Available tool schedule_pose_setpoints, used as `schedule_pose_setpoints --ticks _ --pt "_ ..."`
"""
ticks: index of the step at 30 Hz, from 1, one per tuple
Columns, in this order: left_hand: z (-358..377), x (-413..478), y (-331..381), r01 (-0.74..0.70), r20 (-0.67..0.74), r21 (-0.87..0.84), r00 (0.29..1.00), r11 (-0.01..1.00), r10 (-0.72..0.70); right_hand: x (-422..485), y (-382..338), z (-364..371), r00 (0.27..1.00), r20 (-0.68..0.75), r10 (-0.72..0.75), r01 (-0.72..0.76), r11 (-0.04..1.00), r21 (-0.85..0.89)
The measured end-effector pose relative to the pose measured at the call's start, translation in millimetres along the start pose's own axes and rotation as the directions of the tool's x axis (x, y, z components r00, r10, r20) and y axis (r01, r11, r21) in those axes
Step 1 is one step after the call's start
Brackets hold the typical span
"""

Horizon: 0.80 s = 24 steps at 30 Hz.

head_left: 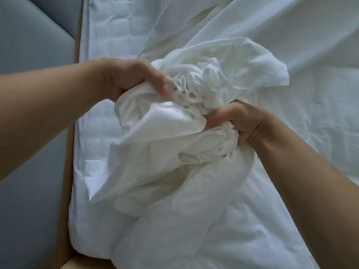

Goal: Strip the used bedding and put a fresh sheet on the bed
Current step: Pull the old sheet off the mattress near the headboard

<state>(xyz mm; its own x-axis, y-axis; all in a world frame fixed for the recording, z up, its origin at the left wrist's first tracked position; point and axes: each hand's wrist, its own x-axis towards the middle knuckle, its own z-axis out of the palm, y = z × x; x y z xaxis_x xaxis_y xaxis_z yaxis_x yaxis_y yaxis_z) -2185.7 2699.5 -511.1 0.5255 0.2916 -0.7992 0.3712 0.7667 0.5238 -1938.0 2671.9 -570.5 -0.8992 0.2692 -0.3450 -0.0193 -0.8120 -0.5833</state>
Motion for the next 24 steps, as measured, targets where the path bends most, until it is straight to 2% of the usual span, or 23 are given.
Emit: schedule_pose_setpoints --ticks 2,4,7,10,13,15,19,24 --pt "-1 -5 -3 0.102 0.138 0.094 0.984 0.990 -0.114 2 6 -5 0.996 -0.085 -0.014 0.018 0.999 0.048" --pt "5 -7 -5 0.131 0.218 0.120 0.964 0.984 -0.154 6 9 -9 0.989 -0.146 -0.015 0.033 0.992 0.119" --pt "10 -6 -7 0.103 0.159 -0.005 0.982 0.995 -0.101 9 10 -11 0.970 -0.242 -0.024 0.059 0.989 0.138" --pt "3 -4 -7 0.020 0.126 -0.104 0.992 0.994 -0.007 9 5 -8 0.964 -0.249 -0.090 0.136 0.975 0.176" --pt "-4 5 -5 -0.103 -0.002 -0.200 0.995 0.974 0.104 13 3 -3 0.964 -0.196 -0.181 0.236 0.921 0.310" --pt "0 11 -1 -0.218 -0.084 -0.217 0.975 0.951 0.205 20 3 3 0.971 -0.155 -0.182 0.229 0.895 0.384" --pt "12 25 6 -0.366 -0.183 -0.265 0.927 0.892 0.326 25 4 11 0.981 -0.025 -0.191 0.186 0.907 0.378" --pt "25 33 10 -0.455 -0.191 -0.103 0.881 0.884 0.432 21 2 12 0.961 0.192 -0.202 0.130 0.935 0.330"
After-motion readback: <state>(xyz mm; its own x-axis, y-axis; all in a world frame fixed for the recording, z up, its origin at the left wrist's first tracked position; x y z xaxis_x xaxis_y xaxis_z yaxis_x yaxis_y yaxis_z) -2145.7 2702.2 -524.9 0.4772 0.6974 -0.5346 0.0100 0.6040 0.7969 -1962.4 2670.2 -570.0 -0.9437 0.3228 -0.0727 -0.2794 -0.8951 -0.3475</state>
